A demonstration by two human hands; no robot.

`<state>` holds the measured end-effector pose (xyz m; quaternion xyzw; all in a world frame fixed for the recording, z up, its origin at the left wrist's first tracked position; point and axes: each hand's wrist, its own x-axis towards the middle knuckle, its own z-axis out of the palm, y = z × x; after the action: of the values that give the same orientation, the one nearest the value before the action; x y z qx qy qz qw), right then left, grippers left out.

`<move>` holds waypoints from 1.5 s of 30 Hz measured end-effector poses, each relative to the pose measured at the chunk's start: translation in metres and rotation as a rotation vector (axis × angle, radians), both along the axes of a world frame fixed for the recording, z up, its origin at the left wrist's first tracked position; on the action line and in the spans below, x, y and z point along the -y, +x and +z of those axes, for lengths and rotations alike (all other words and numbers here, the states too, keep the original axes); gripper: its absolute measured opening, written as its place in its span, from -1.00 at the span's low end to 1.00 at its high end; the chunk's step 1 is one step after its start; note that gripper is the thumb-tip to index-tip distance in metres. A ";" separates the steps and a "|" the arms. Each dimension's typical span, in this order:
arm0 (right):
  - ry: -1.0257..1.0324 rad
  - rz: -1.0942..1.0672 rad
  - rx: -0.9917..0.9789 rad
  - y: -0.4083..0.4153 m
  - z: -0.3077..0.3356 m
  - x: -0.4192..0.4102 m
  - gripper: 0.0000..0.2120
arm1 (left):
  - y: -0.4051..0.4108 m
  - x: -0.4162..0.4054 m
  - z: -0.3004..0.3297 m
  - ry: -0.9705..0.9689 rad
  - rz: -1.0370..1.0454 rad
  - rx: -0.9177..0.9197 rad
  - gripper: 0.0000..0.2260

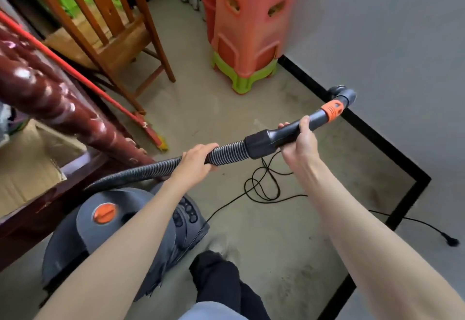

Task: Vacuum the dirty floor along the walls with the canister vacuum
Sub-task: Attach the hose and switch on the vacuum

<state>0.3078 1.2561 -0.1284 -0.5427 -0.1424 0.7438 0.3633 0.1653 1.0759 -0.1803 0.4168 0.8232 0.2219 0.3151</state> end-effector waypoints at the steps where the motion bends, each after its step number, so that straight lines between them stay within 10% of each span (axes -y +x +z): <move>1: 0.006 -0.011 0.020 0.003 -0.002 -0.010 -0.55 | 0.003 -0.011 -0.002 -0.007 -0.018 0.004 -0.57; 27: 0.075 0.009 0.228 0.042 -0.049 -0.304 -0.74 | 0.053 -0.359 -0.023 -0.088 -0.310 0.412 -0.58; 45: 0.360 0.601 0.253 0.003 -0.102 -0.470 -0.84 | 0.072 -0.534 -0.058 0.026 0.107 0.531 -0.68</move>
<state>0.3106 1.7259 -0.2302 -0.4915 -0.4677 0.7074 0.1981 0.2369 1.6101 -0.2382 0.3040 0.7298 0.3501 0.5024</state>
